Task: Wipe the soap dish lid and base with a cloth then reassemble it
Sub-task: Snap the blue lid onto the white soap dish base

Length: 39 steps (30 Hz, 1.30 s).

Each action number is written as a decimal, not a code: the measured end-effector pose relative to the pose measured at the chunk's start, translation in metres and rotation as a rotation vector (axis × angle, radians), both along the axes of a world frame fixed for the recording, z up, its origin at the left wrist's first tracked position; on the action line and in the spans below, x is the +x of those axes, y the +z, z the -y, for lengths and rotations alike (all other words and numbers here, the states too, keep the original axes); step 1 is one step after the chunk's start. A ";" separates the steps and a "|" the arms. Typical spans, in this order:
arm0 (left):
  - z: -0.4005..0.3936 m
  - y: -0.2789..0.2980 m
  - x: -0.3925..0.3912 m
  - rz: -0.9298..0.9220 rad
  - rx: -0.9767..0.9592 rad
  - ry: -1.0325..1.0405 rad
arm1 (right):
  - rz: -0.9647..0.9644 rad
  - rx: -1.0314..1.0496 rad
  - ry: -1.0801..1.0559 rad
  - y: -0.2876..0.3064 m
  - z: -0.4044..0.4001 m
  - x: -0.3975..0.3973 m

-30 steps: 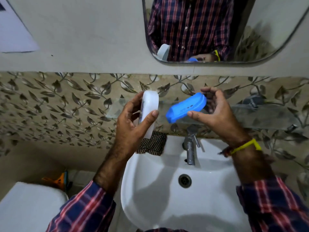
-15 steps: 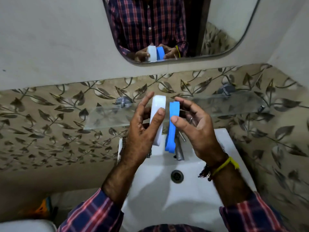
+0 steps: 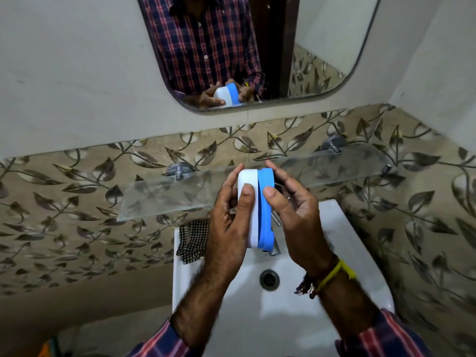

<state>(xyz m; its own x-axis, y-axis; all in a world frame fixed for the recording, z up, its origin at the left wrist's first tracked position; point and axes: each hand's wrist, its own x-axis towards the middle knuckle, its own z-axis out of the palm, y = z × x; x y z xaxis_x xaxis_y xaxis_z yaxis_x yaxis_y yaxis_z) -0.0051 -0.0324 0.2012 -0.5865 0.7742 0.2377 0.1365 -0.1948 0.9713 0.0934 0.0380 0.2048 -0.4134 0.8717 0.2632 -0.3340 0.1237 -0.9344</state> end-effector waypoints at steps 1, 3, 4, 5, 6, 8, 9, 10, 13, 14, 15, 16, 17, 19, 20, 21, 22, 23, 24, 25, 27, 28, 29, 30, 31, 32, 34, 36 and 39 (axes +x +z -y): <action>0.000 0.000 0.001 0.006 0.003 0.005 | 0.002 -0.001 -0.005 0.000 0.000 -0.001; -0.001 0.001 0.001 0.020 0.009 0.016 | 0.004 0.000 -0.013 -0.001 0.001 -0.002; -0.001 0.002 0.002 0.030 0.012 0.019 | 0.005 0.003 -0.017 -0.001 0.001 -0.003; -0.001 0.002 0.002 0.036 0.016 0.022 | 0.006 0.007 -0.023 -0.002 0.001 -0.003; -0.001 0.003 0.002 0.035 0.023 0.027 | 0.009 0.011 -0.029 -0.002 0.001 -0.004; -0.002 0.004 0.003 0.014 0.030 0.038 | 0.014 0.017 -0.038 -0.003 0.003 -0.005; -0.002 0.004 0.003 0.009 0.026 0.039 | 0.017 0.017 -0.040 -0.004 0.003 -0.006; -0.002 0.004 0.004 0.008 0.021 0.040 | 0.022 0.015 -0.043 -0.004 0.004 -0.006; -0.003 0.002 0.009 -0.012 0.006 0.054 | 0.019 -0.014 -0.062 -0.006 0.007 -0.008; -0.003 0.002 0.011 -0.020 -0.001 0.054 | 0.015 -0.028 -0.071 -0.006 0.007 -0.008; -0.002 0.002 0.014 -0.020 -0.005 0.055 | 0.013 -0.041 -0.080 -0.006 0.008 -0.008; -0.002 0.002 0.017 -0.016 -0.008 0.057 | 0.008 -0.055 -0.086 -0.007 0.008 -0.008; -0.002 0.002 0.019 -0.012 -0.011 0.062 | -0.002 -0.075 -0.090 -0.007 0.010 -0.008; -0.002 0.001 0.024 -0.004 -0.017 0.075 | -0.029 -0.123 -0.105 -0.010 0.013 -0.010; -0.002 0.001 0.026 0.000 -0.024 0.083 | -0.040 -0.142 -0.112 -0.011 0.014 -0.011; -0.003 0.002 0.028 -0.004 -0.033 0.092 | -0.051 -0.154 -0.115 -0.013 0.015 -0.012; -0.003 0.002 0.030 -0.014 -0.039 0.102 | -0.058 -0.165 -0.116 -0.014 0.016 -0.013; -0.003 0.002 0.031 -0.026 -0.042 0.116 | -0.063 -0.174 -0.119 -0.015 0.016 -0.014; -0.003 0.003 0.032 -0.039 -0.043 0.133 | -0.067 -0.181 -0.126 -0.015 0.017 -0.015; -0.003 0.003 0.033 -0.050 -0.043 0.148 | -0.074 -0.187 -0.138 -0.015 0.018 -0.016; -0.002 0.004 0.033 -0.060 -0.040 0.160 | -0.090 -0.198 -0.160 -0.013 0.019 -0.018; -0.003 0.004 0.032 -0.055 -0.040 0.158 | -0.096 -0.199 -0.163 -0.012 0.020 -0.019; -0.003 0.004 0.031 -0.046 -0.045 0.157 | -0.101 -0.197 -0.163 -0.011 0.020 -0.020; -0.004 0.004 0.031 -0.044 -0.056 0.157 | -0.110 -0.199 -0.160 -0.012 0.020 -0.021; -0.004 0.006 0.030 -0.054 -0.073 0.158 | -0.127 -0.210 -0.154 -0.014 0.020 -0.021; -0.005 0.007 0.028 -0.069 -0.091 0.156 | -0.151 -0.234 -0.145 -0.015 0.019 -0.021; -0.004 0.009 0.025 -0.085 -0.115 0.130 | -0.196 -0.289 -0.118 -0.018 0.017 -0.020; -0.003 0.011 0.021 -0.063 -0.110 0.065 | -0.215 -0.305 -0.114 -0.020 0.013 -0.018; 0.001 0.009 0.014 0.000 -0.089 0.000 | -0.306 -0.337 -0.173 -0.015 0.005 -0.016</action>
